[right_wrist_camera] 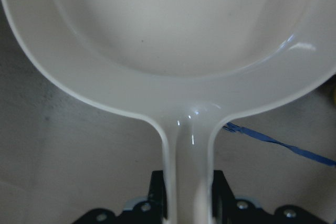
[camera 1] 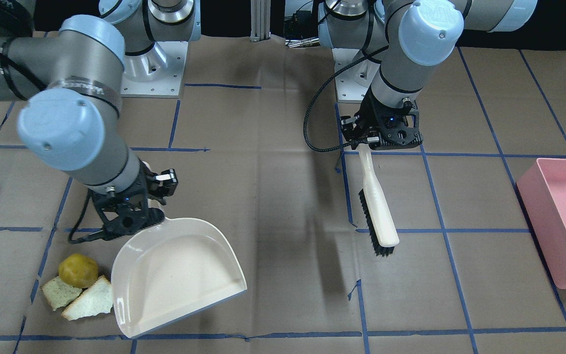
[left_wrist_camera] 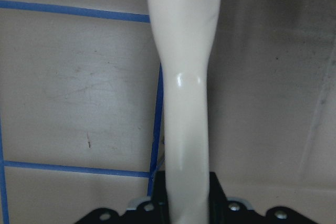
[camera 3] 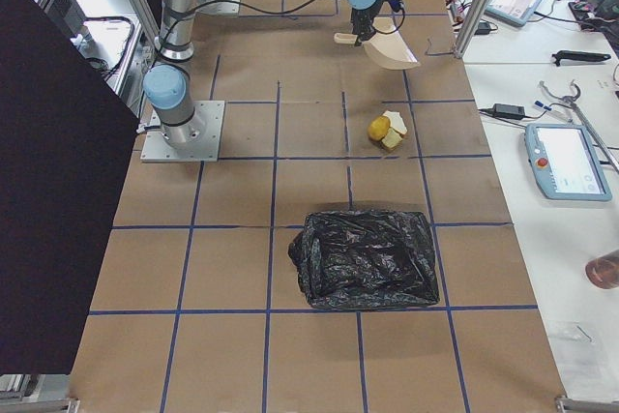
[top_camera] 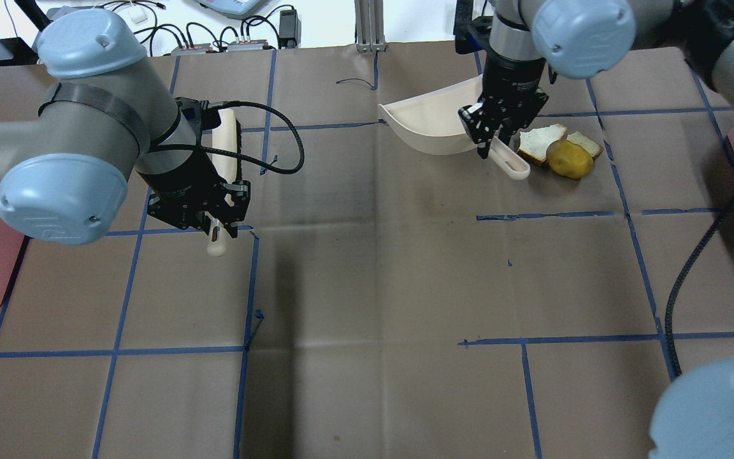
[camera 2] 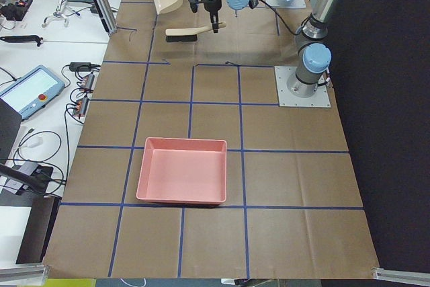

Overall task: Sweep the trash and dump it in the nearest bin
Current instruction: 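Carry the dustpan beside the potato with the right gripper while the left lifts the brush, then move the brush with the left gripper toward the potato and bread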

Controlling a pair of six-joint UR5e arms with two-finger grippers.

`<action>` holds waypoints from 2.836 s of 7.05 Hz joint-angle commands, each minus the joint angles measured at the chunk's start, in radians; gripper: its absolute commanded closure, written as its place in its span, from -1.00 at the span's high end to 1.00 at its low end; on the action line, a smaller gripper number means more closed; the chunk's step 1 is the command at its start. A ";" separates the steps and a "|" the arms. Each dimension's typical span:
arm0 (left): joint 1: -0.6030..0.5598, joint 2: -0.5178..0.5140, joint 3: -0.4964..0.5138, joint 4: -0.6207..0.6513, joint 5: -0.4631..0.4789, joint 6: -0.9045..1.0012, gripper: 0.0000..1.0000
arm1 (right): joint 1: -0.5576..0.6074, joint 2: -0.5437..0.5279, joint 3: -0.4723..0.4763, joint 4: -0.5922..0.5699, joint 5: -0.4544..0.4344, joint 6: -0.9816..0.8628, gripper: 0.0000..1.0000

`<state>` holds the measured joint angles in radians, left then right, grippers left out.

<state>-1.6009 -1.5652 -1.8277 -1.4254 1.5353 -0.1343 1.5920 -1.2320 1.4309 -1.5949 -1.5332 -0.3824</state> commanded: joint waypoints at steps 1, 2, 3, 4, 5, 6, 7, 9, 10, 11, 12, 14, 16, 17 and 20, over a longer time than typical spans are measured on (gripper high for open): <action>-0.002 -0.004 0.001 0.002 -0.003 -0.001 -1.00 | -0.180 -0.093 0.098 -0.006 -0.014 -0.322 -0.99; -0.005 -0.013 0.013 0.003 -0.006 -0.010 -1.00 | -0.251 -0.107 0.109 -0.013 -0.048 -0.443 -0.99; -0.033 -0.042 0.043 0.005 -0.015 -0.020 -1.00 | -0.300 -0.107 0.109 -0.014 -0.073 -0.537 -0.99; -0.084 -0.093 0.095 0.005 -0.009 -0.066 -1.00 | -0.346 -0.107 0.108 -0.019 -0.097 -0.632 -0.99; -0.132 -0.155 0.164 0.005 -0.012 -0.097 -1.00 | -0.389 -0.106 0.105 -0.028 -0.113 -0.738 -0.99; -0.174 -0.206 0.223 0.003 -0.008 -0.132 -1.00 | -0.444 -0.106 0.106 -0.074 -0.142 -0.868 -0.99; -0.200 -0.248 0.270 0.005 -0.015 -0.148 -1.00 | -0.487 -0.101 0.108 -0.120 -0.154 -1.011 -0.98; -0.235 -0.314 0.339 0.022 -0.029 -0.156 -1.00 | -0.527 -0.081 0.109 -0.213 -0.157 -1.233 -0.98; -0.264 -0.364 0.385 0.054 -0.032 -0.156 -1.00 | -0.538 -0.058 0.109 -0.250 -0.201 -1.300 -0.98; -0.284 -0.410 0.448 0.054 -0.035 -0.156 -1.00 | -0.562 -0.026 0.109 -0.320 -0.218 -1.388 -0.98; -0.315 -0.468 0.512 0.052 -0.032 -0.157 -1.00 | -0.598 0.011 0.109 -0.403 -0.231 -1.458 -0.98; -0.376 -0.560 0.603 0.026 -0.030 -0.201 -1.00 | -0.621 0.067 0.100 -0.469 -0.254 -1.516 -0.98; -0.402 -0.604 0.666 -0.015 -0.032 -0.209 -1.00 | -0.623 0.115 0.097 -0.508 -0.257 -1.537 -0.96; -0.406 -0.631 0.685 -0.014 -0.052 -0.209 -1.00 | -0.621 0.132 0.089 -0.507 -0.277 -1.538 -0.96; -0.410 -0.712 0.781 -0.018 -0.049 -0.208 -1.00 | -0.621 0.152 0.060 -0.524 -0.282 -1.561 -0.96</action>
<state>-2.0074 -2.2438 -1.0827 -1.4406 1.4839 -0.3415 0.9709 -1.0889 1.5121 -2.1211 -1.8186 -1.9319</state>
